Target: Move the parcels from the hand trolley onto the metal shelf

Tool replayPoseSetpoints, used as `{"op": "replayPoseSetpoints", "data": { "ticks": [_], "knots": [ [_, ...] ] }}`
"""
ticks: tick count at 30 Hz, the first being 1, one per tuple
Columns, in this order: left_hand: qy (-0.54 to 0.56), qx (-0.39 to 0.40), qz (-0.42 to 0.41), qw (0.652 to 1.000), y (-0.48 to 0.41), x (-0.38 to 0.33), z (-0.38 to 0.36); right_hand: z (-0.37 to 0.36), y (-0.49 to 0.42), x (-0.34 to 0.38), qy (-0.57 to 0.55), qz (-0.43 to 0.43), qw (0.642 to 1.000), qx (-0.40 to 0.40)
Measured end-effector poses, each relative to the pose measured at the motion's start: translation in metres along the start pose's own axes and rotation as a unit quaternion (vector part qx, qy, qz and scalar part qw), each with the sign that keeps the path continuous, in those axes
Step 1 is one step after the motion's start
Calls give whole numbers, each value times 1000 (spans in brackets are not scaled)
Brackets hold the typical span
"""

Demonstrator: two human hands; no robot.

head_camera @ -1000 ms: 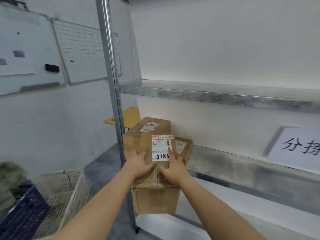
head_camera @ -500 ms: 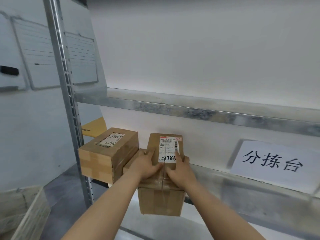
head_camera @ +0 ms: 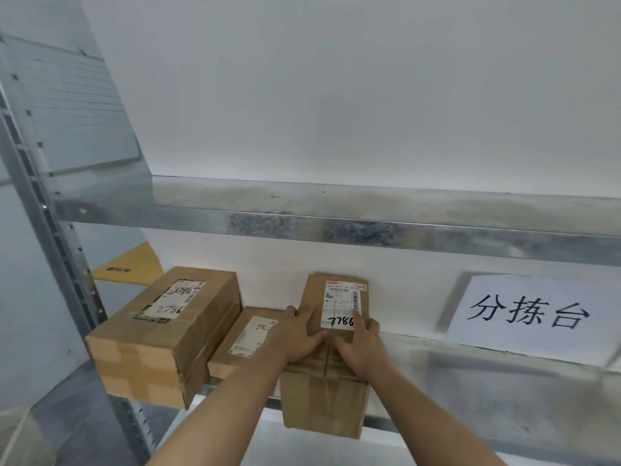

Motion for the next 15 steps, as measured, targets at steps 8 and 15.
{"op": "replayPoseSetpoints", "data": {
  "ticks": [8,15],
  "knots": [
    [-25,13,-8,1000,-42,35,12,-12,-48,17,14,-35,999,8],
    [1,45,-28,999,-56,39,11,-14,-57,15,34,-48,998,20]
  ]
}}
Point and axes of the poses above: each hand's wrist, its own y-axis away from the middle knuckle, its own z-axis out of the back of the hand, x = y × z, the point moved 5 cm from there along -y, towards the middle knuckle, and after that the axes turned 15 degrees about x, right-handed, at the moved point
